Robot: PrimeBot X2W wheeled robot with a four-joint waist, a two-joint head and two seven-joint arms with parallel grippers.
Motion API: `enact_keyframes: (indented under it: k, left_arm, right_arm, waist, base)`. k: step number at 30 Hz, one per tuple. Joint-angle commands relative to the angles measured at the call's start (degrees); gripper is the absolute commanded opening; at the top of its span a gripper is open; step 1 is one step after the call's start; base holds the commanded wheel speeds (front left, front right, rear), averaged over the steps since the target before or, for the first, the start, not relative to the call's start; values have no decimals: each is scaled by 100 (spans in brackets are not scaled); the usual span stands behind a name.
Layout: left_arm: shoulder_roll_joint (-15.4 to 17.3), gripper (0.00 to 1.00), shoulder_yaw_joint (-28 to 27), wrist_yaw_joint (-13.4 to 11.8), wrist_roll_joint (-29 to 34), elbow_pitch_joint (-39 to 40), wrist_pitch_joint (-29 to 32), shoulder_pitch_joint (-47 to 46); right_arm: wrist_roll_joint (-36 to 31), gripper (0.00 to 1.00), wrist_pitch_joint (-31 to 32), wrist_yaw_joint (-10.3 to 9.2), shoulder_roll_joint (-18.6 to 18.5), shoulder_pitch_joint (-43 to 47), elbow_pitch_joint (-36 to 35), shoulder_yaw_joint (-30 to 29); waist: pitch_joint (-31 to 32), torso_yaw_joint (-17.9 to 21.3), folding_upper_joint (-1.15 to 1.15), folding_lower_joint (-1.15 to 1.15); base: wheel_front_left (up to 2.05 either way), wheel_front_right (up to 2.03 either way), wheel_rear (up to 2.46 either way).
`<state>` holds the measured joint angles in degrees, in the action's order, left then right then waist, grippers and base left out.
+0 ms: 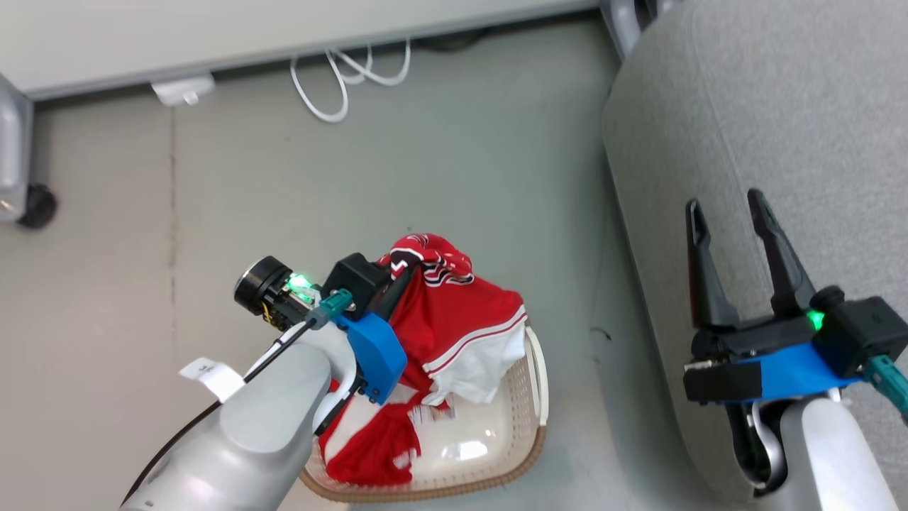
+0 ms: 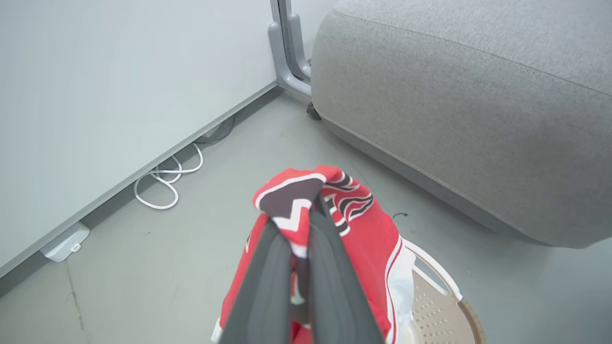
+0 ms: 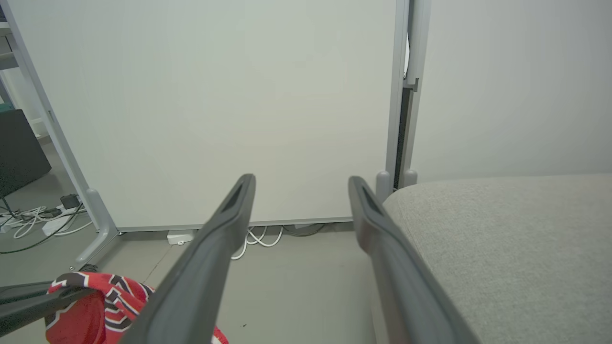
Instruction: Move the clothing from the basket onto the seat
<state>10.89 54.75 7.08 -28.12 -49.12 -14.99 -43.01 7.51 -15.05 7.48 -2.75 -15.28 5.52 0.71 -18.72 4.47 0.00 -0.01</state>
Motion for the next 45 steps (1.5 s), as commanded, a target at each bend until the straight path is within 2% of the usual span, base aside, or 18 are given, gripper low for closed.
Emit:
enact_keyframes:
  k: [1, 6, 18, 24, 31, 41, 45]
  left_arm:
    - [30, 0, -108, -27, 38, 112, -28, 69]
    - [75, 0, -583, -32, 178, 584, -29, 253]
    - [-191, 0, -1297, 37, 284, 1461, -30, 186]
    - [-187, 0, -1093, 40, 158, 1937, -25, 88]
    - [-67, 0, -564, 41, -11, 2364, 10, -12]
    - [-25, 0, -291, 42, -76, 2616, 47, 84]
    - [-20, 0, -247, 43, -96, 2647, 45, 114]
  right_arm:
    - [-26, 100, -20, 3, -24, 112, 17, -13]
    - [-8, 100, -20, 3, -24, 347, 56, -68]
    - [62, 100, -20, 3, -24, 728, 77, -36]
    - [80, 100, -20, 3, -24, 857, 65, -65]
    - [94, 100, -20, 3, -24, 964, 54, -48]
    - [37, 100, -19, 3, -24, 950, -35, -1]
    - [52, 100, -20, 3, -98, 862, -160, 246]
  waist:
    - [302, -112, 0, 1]
    - [672, -197, 0, 1]
    - [1187, -344, 0, 1]
    - [1332, -396, 0, 1]
    - [1419, -471, 0, 1]
    - [1495, -529, 0, 1]
    - [1531, -540, 0, 1]
  base:
    - [0, 0, 0]
    - [0, 0, 0]
    - [0, 0, 0]
    - [0, 0, 0]
    - [0, 0, 0]
    - [0, 0, 0]
    - [0, 0, 0]
